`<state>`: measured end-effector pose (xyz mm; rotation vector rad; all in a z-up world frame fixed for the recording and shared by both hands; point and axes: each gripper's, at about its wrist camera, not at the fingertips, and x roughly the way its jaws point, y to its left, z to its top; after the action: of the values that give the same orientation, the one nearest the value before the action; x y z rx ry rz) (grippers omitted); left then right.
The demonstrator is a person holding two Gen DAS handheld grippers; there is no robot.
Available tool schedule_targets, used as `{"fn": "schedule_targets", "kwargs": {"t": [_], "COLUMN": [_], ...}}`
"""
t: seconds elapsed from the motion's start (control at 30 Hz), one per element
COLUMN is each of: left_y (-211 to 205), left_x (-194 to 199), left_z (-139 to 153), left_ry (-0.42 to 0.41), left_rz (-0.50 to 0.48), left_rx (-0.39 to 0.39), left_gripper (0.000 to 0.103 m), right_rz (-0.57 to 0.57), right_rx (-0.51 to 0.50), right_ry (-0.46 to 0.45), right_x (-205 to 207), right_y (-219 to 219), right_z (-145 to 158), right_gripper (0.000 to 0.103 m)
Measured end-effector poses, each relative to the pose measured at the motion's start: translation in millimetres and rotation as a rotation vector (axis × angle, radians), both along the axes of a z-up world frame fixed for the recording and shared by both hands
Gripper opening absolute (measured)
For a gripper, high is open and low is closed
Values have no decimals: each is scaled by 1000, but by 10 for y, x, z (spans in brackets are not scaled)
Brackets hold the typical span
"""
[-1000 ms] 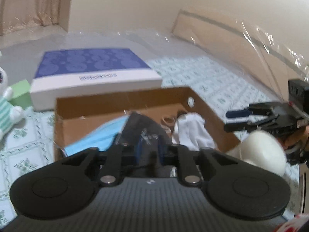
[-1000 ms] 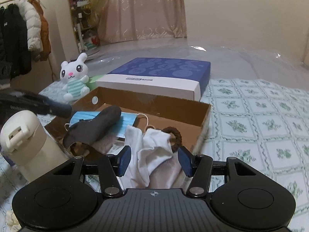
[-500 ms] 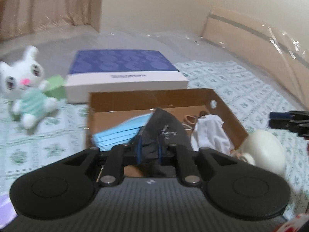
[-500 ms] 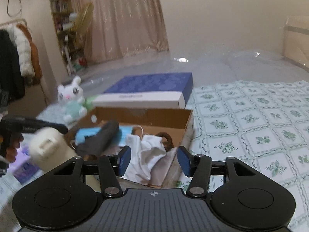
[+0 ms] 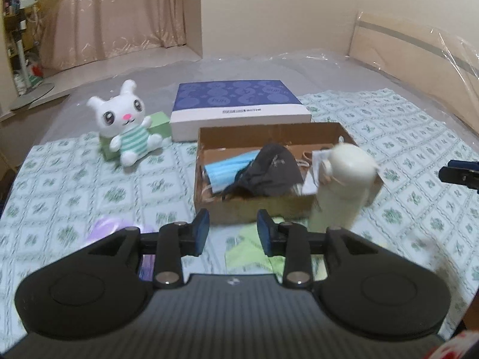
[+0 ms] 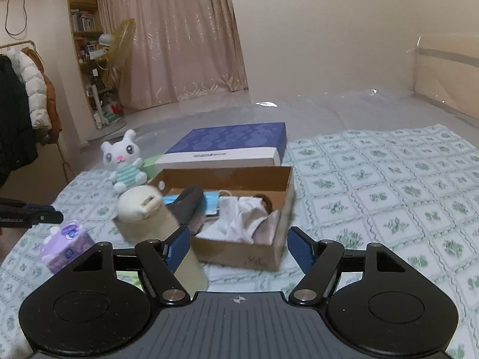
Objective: Organize soft objects
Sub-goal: 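Move both grippers back toward the yellow towel beside the thermos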
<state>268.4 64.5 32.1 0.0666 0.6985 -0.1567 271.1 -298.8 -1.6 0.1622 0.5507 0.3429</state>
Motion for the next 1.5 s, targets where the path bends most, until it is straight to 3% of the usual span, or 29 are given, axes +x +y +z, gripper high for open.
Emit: {"fn": "schedule_targets", "kwargs": {"t": [0.43, 0.63, 1.03, 1.5], "left_y": [-14, -74, -198, -283], "left_x": [-1084, -1433, -1849, -1847], "left_z": [236, 203, 18, -250], "left_ry": [-10, 6, 49, 113], "left_rz": [92, 108, 126, 134], "left_rx": [-8, -5, 14, 27], "left_gripper": [33, 33, 33, 33], "right_rz": [27, 43, 85, 94], "right_rx": [44, 60, 53, 18], "right_ry": [27, 47, 106, 210], "right_x": [-695, -960, -1316, -1271], "right_y": [273, 359, 519, 675], "right_z": [102, 72, -64, -381], "right_gripper": [71, 71, 71, 72]}}
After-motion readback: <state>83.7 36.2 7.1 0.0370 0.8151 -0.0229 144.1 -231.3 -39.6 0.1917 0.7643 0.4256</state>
